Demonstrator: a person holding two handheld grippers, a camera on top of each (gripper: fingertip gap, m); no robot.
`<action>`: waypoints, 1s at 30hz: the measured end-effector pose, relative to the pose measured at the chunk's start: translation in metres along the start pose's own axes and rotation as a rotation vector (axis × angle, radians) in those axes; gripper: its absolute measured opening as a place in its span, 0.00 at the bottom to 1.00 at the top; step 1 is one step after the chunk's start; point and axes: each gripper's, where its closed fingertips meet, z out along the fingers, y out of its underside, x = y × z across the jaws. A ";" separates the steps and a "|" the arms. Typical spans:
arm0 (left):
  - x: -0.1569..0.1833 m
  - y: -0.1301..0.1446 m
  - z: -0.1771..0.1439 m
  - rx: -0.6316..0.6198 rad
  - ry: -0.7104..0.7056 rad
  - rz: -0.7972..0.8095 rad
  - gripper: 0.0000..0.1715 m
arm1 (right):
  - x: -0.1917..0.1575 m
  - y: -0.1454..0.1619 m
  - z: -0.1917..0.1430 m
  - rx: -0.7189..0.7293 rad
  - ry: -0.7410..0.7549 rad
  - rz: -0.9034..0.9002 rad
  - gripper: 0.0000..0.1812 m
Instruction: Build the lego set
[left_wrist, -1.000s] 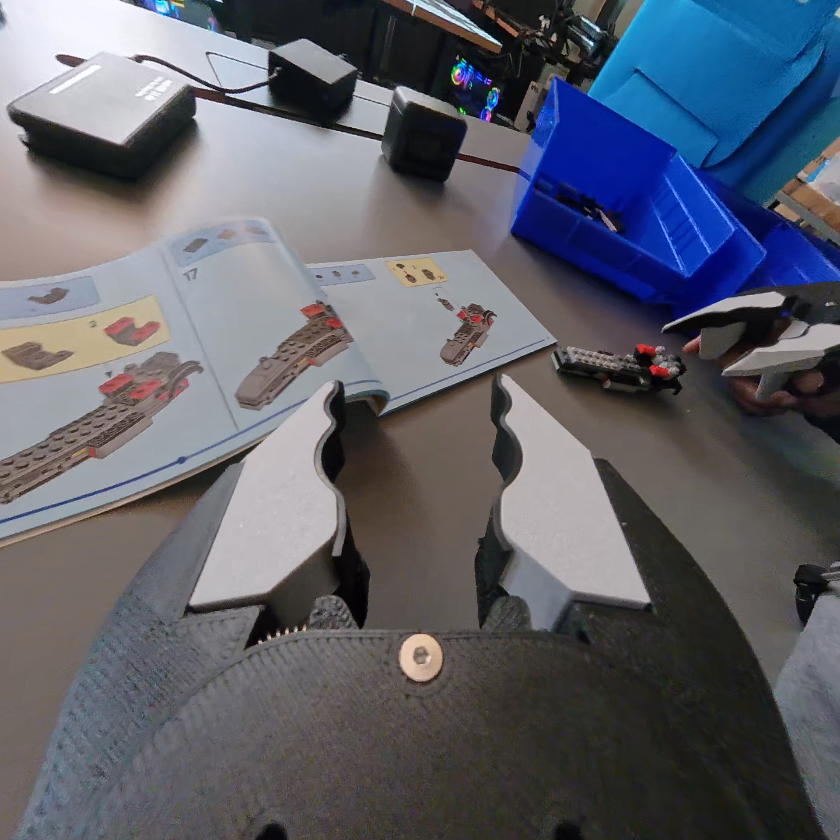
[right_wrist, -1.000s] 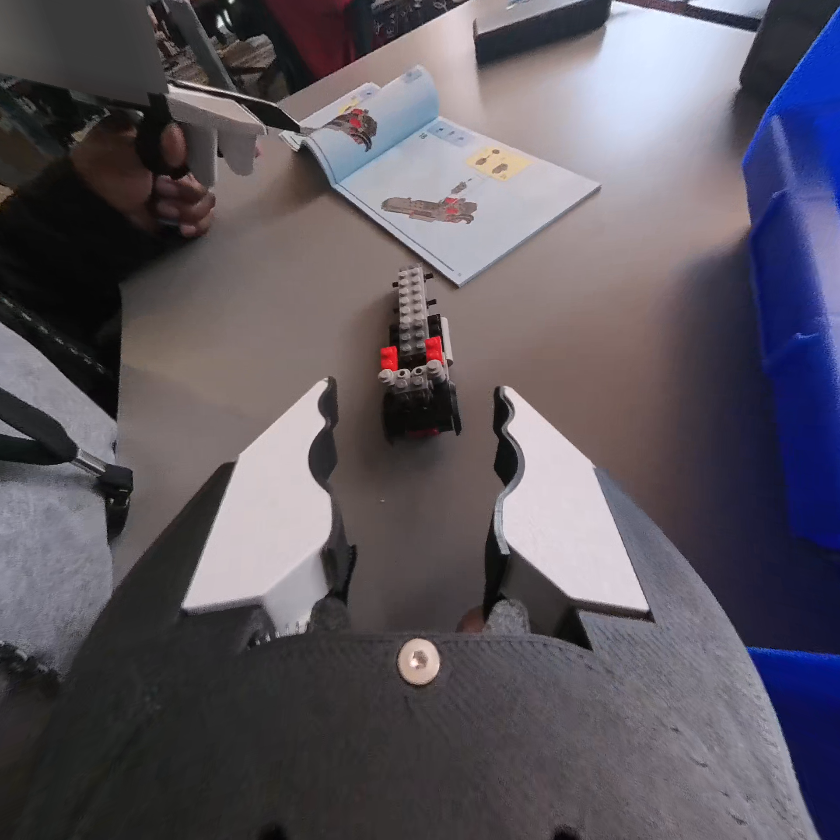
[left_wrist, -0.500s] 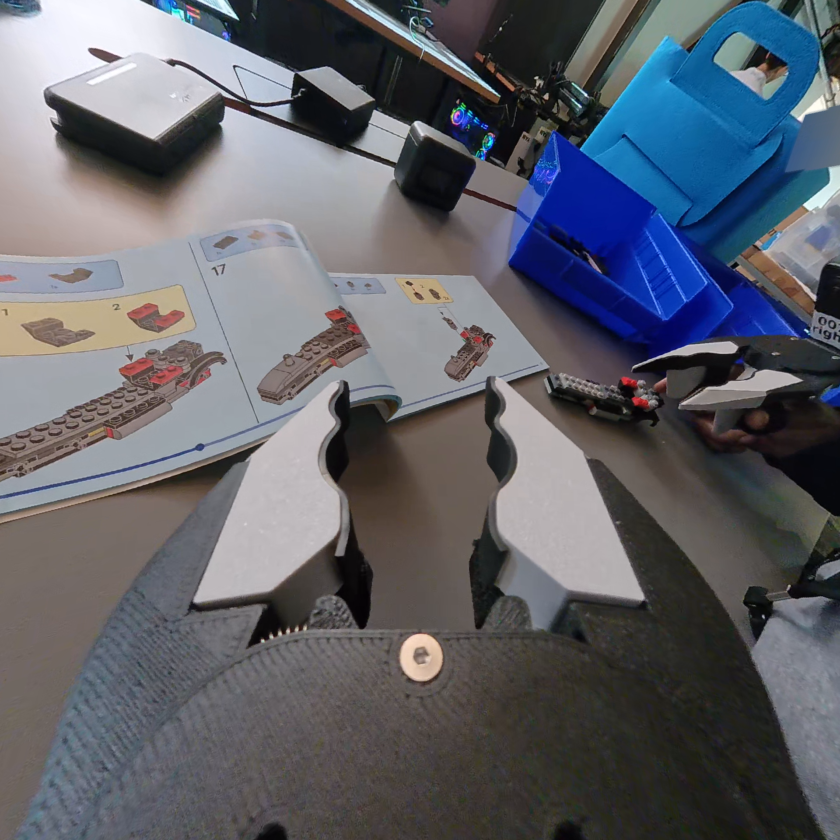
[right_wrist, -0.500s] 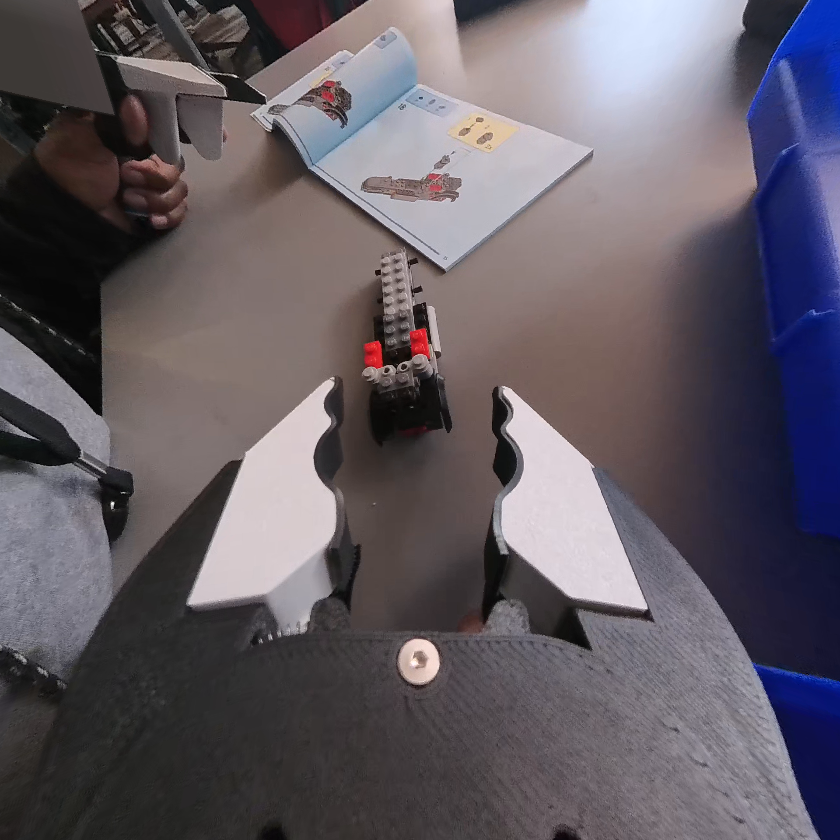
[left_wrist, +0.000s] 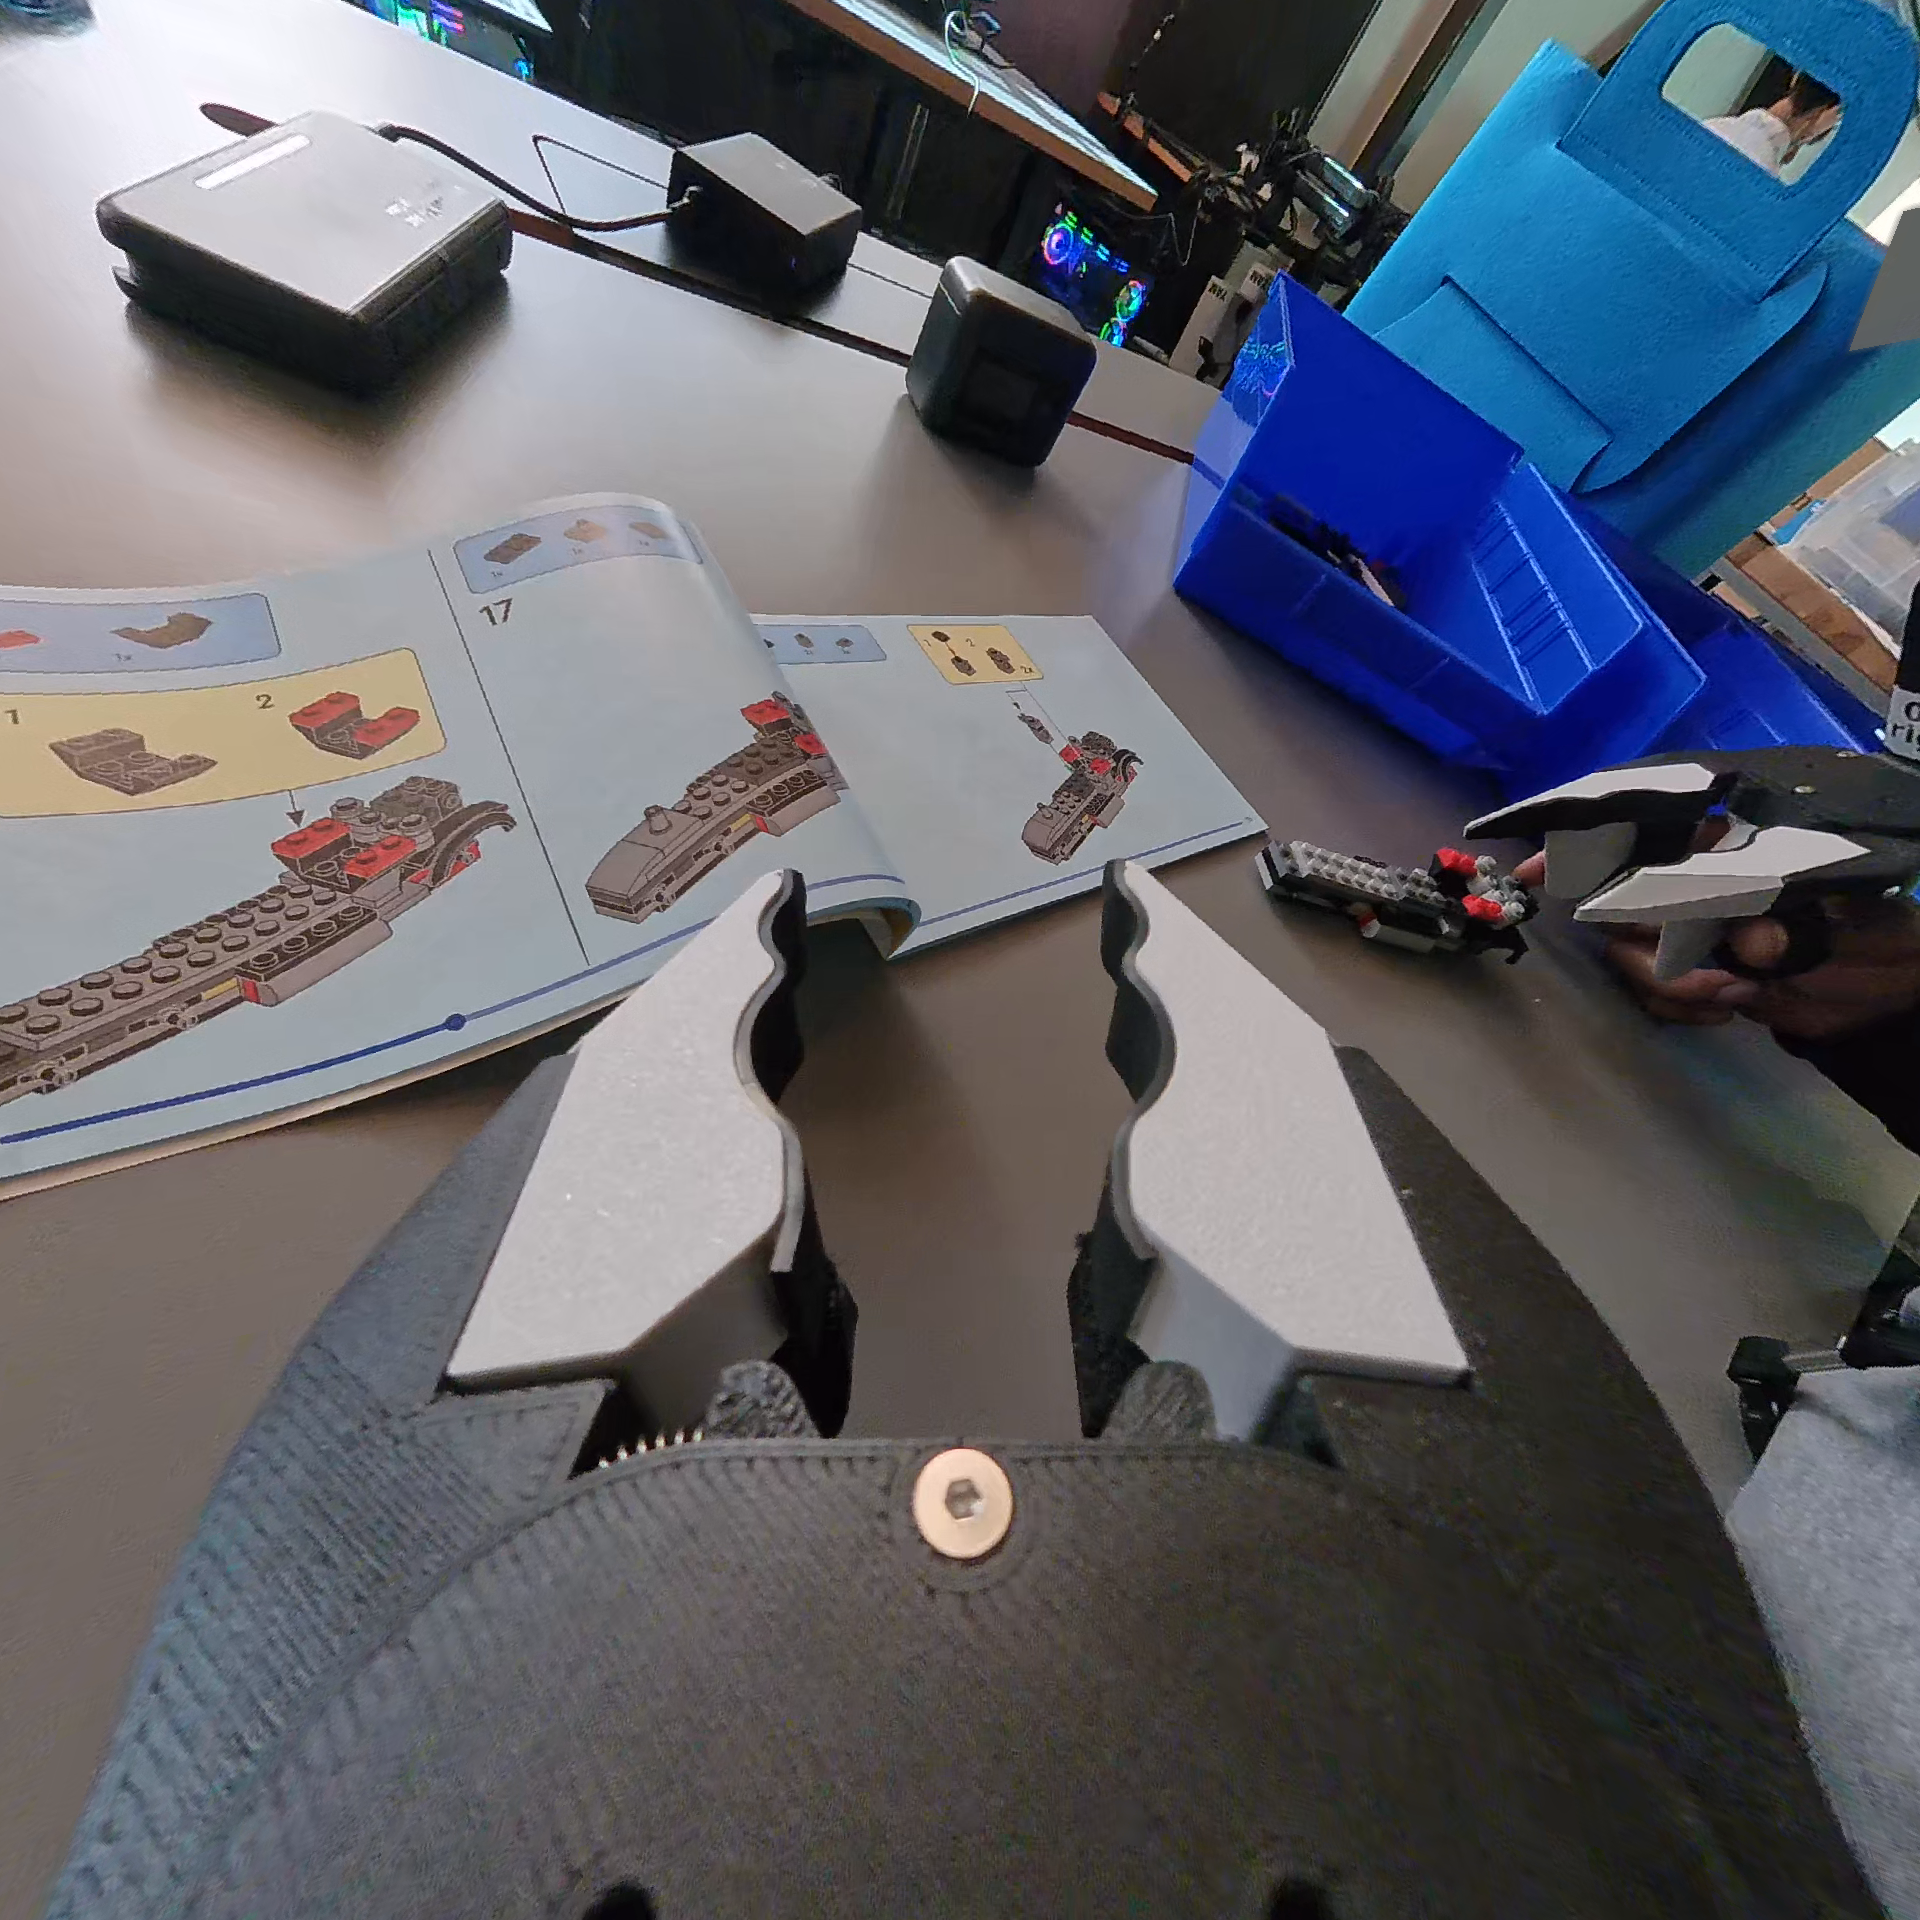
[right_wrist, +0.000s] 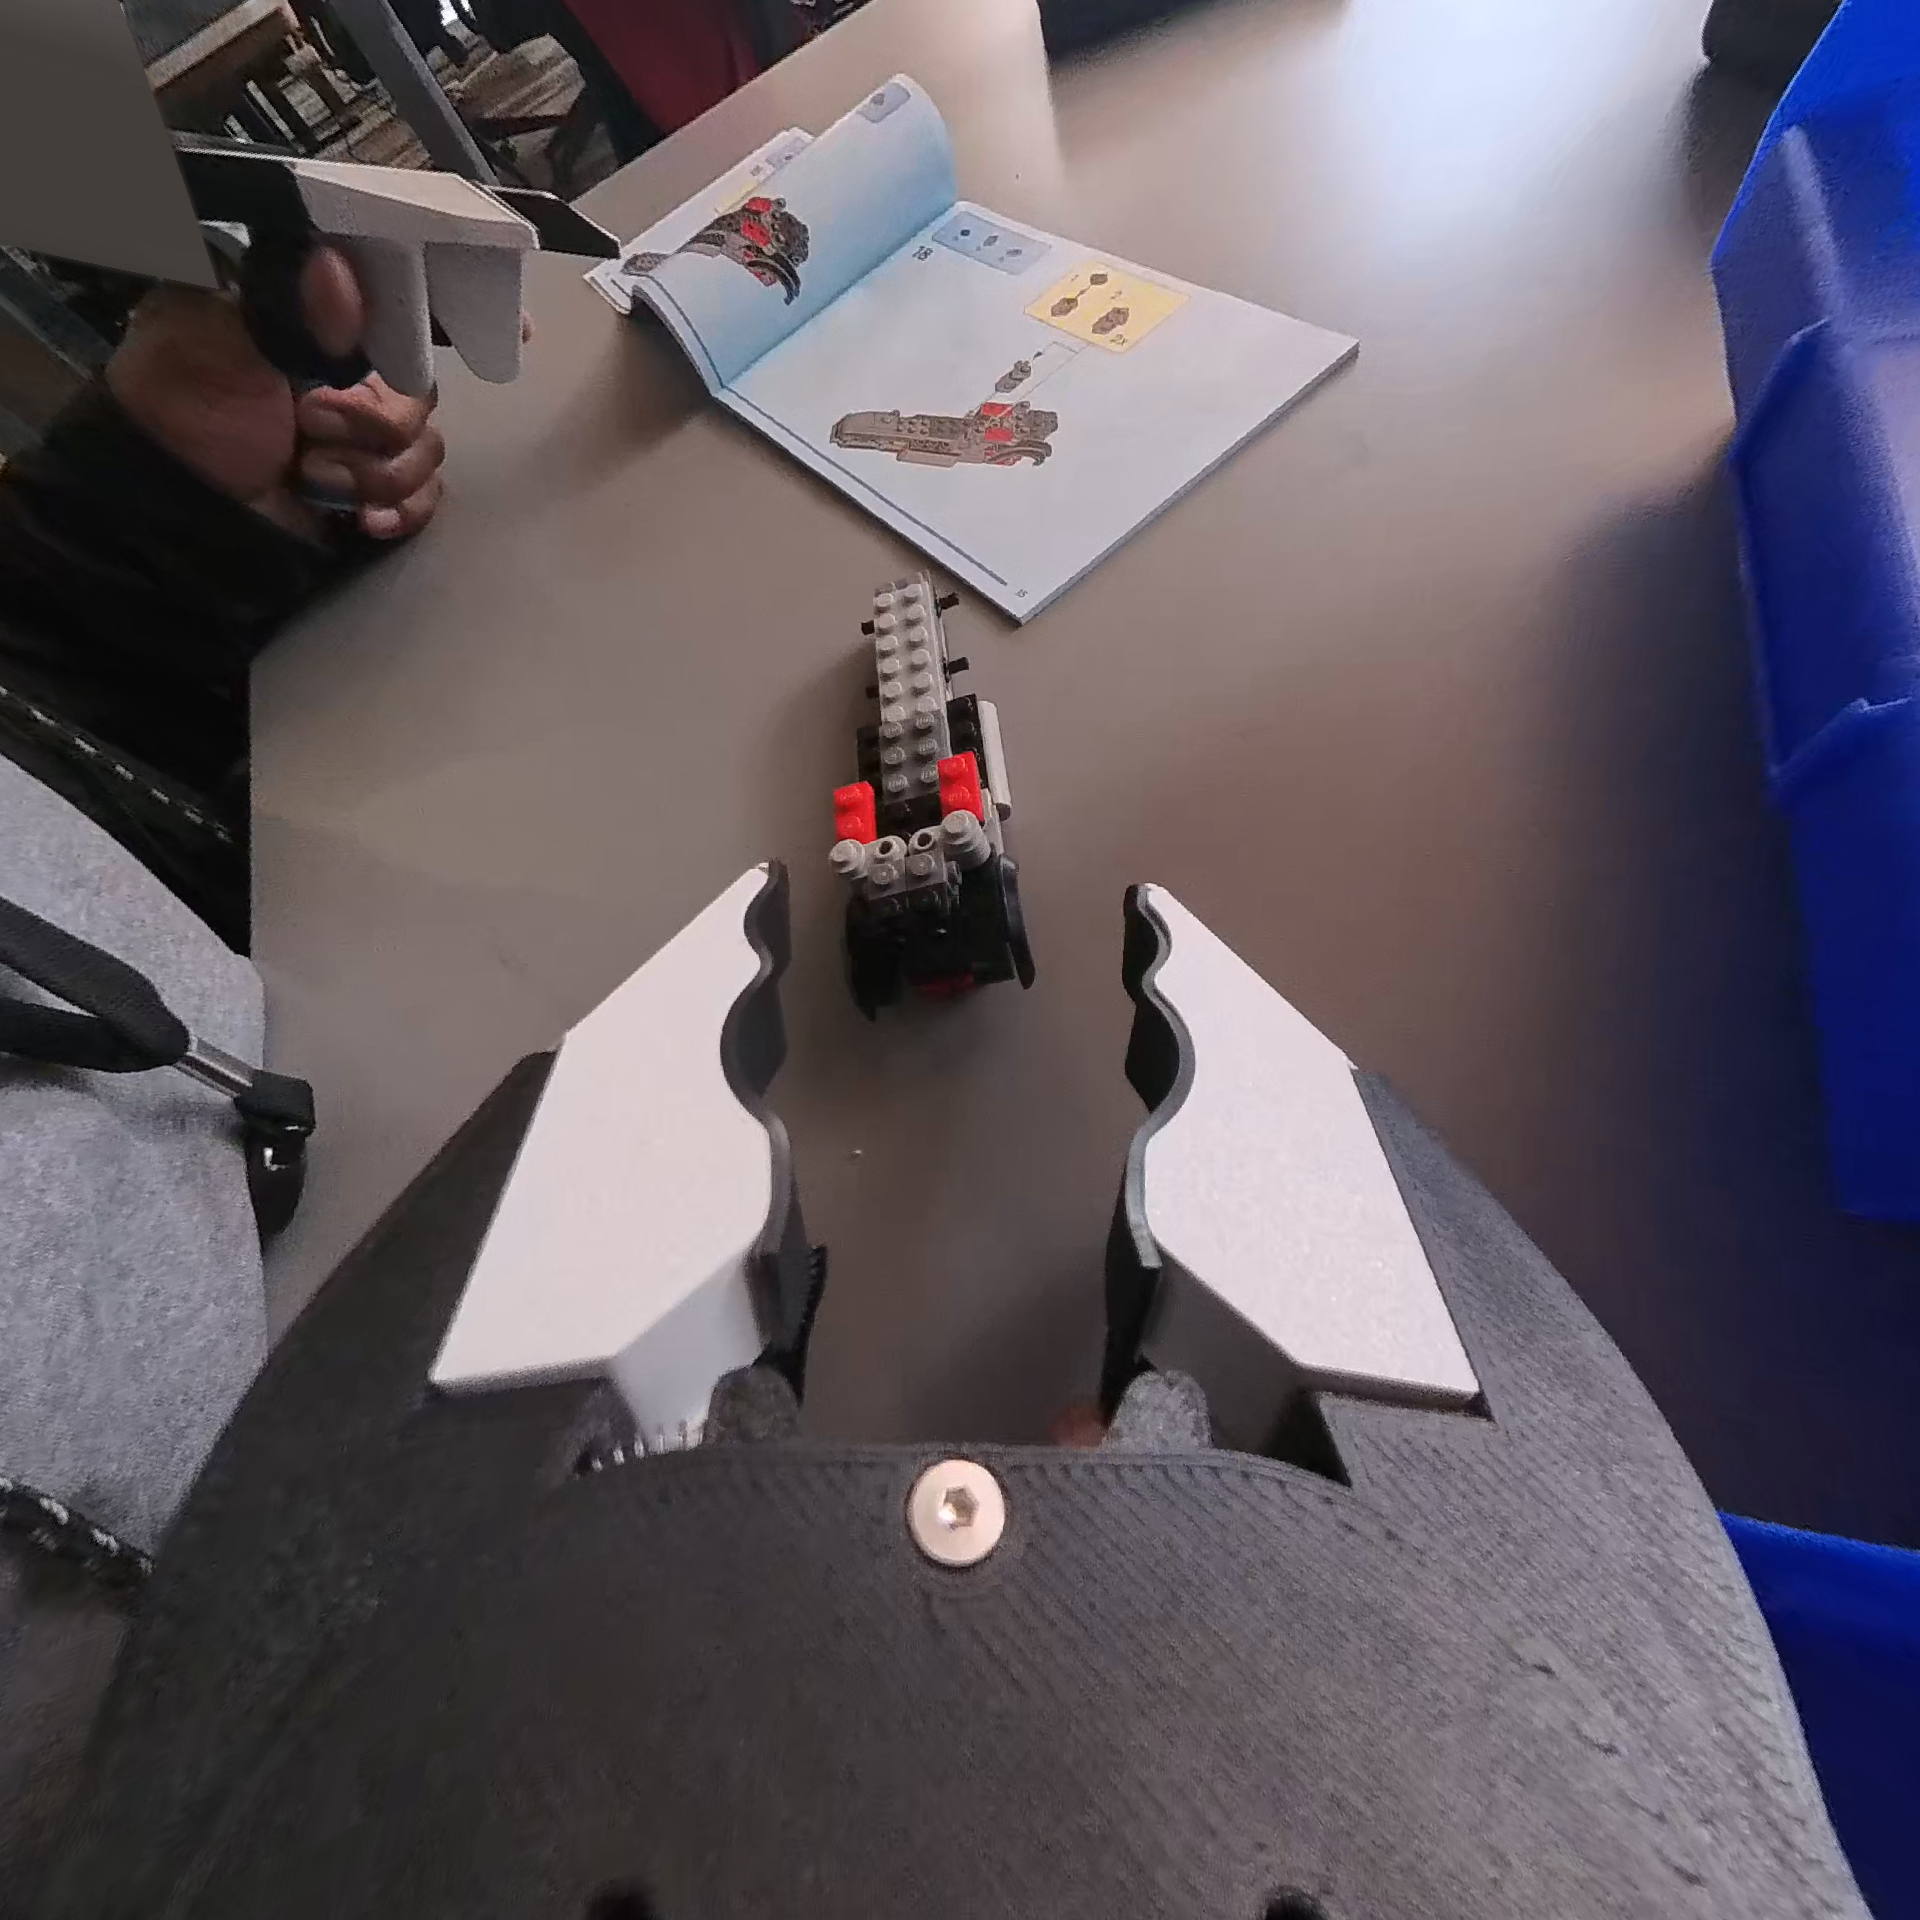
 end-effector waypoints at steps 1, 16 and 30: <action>0.000 0.000 0.000 0.000 0.000 0.000 0.33 | 0.000 0.000 0.000 0.000 -0.001 -0.001 0.37; -0.001 0.000 0.000 -0.002 -0.009 0.004 0.33 | -0.001 -0.001 0.000 0.005 -0.007 0.000 0.36; 0.001 0.005 0.004 -0.030 -0.026 0.045 0.32 | -0.003 -0.020 -0.017 0.170 0.022 -0.051 0.36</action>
